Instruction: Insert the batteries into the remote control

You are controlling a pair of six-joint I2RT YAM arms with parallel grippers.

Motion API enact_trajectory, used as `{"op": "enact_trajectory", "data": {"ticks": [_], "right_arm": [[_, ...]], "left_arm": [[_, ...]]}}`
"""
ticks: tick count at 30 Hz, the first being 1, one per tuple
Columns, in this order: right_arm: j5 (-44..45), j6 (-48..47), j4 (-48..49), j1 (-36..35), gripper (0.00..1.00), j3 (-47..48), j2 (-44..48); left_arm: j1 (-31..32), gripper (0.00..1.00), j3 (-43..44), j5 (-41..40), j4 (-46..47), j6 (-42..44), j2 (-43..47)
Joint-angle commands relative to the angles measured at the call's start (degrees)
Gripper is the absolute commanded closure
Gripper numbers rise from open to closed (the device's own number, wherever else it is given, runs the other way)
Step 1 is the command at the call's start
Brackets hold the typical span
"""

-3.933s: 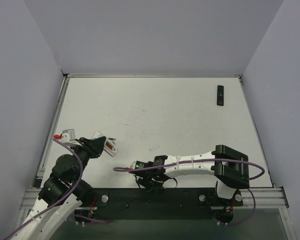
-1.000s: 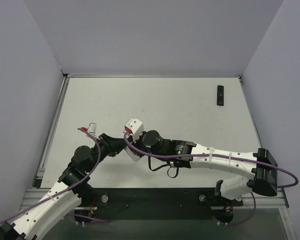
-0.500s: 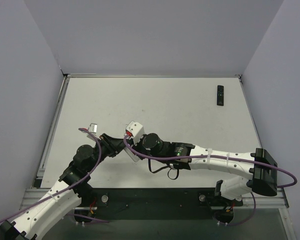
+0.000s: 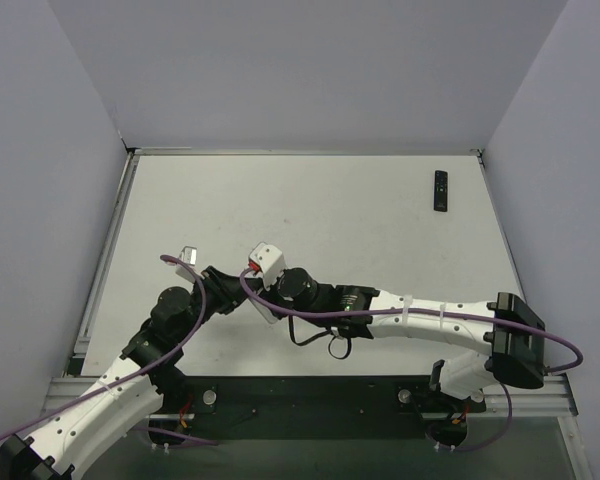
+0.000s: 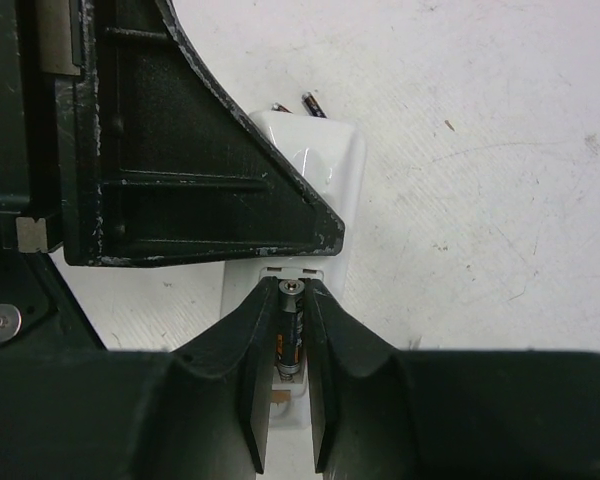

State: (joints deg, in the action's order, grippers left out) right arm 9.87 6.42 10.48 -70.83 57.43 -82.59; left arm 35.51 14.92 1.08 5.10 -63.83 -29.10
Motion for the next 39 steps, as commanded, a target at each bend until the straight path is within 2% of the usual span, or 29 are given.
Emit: {"op": "enact_trajectory", "data": {"ticks": [1,10,17,21,26,33,39], "right_arm": [[3.31,2.02,-1.69,0.95,0.86,0.58,-1.79],[3.76,2.81,-1.78,1.39,0.75,0.23,-1.70],[2.61,2.90,-1.87,1.57,0.73,0.75,-1.53],[1.65,2.81,-2.65,1.48,0.64,1.28,-1.09],[0.50,2.73,-3.27,1.57,0.60,1.63,-0.82],[-0.64,3.25,-3.45,1.57,0.45,1.55,0.32],[-2.13,3.52,-3.71,1.57,0.41,1.81,0.85]], "left_arm": [[-0.17,1.00,2.13,0.15,7.11,-1.38,1.15],[-0.17,1.00,1.69,0.32,7.55,-1.38,0.98],[-0.17,1.00,1.87,0.59,7.11,-1.29,0.71],[-0.17,1.00,2.13,0.68,6.33,-1.29,0.10],[-0.17,1.00,3.01,1.03,5.10,-1.12,-0.78],[-0.17,1.00,3.98,0.85,3.25,-0.50,-1.57],[-0.17,1.00,4.77,0.76,2.19,0.38,-2.18]]}}
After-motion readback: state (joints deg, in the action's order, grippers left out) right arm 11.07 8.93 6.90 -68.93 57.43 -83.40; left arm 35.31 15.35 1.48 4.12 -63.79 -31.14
